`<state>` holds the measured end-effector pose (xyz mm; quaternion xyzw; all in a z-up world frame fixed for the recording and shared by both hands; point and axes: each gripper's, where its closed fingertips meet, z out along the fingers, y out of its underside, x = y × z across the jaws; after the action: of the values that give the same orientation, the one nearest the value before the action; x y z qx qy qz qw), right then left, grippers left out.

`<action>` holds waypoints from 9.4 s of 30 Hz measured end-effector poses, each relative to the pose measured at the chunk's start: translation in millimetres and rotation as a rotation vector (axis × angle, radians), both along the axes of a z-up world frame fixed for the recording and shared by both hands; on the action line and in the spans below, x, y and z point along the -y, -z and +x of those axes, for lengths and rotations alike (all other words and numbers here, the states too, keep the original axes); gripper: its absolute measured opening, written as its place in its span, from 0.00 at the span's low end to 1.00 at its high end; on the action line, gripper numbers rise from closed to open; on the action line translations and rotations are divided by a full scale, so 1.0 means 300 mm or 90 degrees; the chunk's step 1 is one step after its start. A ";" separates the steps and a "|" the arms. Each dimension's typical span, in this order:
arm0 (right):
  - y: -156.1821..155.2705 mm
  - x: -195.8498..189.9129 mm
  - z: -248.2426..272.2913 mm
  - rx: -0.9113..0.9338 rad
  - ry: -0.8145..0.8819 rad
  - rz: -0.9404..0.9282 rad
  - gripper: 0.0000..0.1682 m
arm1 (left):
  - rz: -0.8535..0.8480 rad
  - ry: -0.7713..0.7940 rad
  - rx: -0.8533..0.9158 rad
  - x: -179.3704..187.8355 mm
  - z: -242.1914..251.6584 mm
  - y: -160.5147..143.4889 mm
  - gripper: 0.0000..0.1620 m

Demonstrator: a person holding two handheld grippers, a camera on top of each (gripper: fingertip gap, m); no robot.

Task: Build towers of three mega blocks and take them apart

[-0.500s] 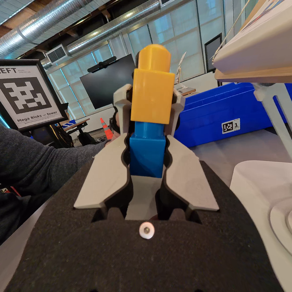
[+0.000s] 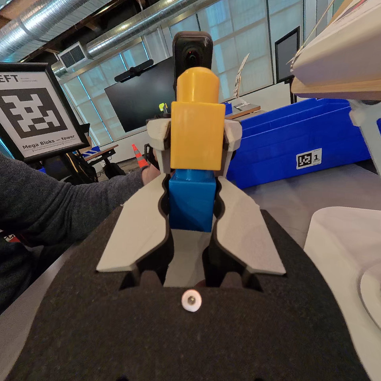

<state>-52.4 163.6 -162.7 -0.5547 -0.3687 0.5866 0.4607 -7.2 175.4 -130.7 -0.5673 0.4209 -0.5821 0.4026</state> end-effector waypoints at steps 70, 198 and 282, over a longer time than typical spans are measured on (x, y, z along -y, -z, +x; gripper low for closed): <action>0.056 0.070 -0.055 0.096 -0.062 0.045 0.21 | 0.036 0.073 -0.156 0.084 -0.045 0.070 0.23; 0.058 0.078 -0.057 0.094 -0.086 0.030 0.21 | -0.015 -0.079 0.075 -0.001 -0.087 -0.166 0.22; 0.073 0.081 -0.067 0.120 -0.076 0.044 0.21 | 0.033 0.030 -0.034 0.080 -0.066 0.035 0.22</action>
<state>-72.3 139.3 -184.6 -0.5683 -0.4626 0.5451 0.4073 -27.1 151.4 -141.3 -0.5619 0.4601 -0.5649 0.3918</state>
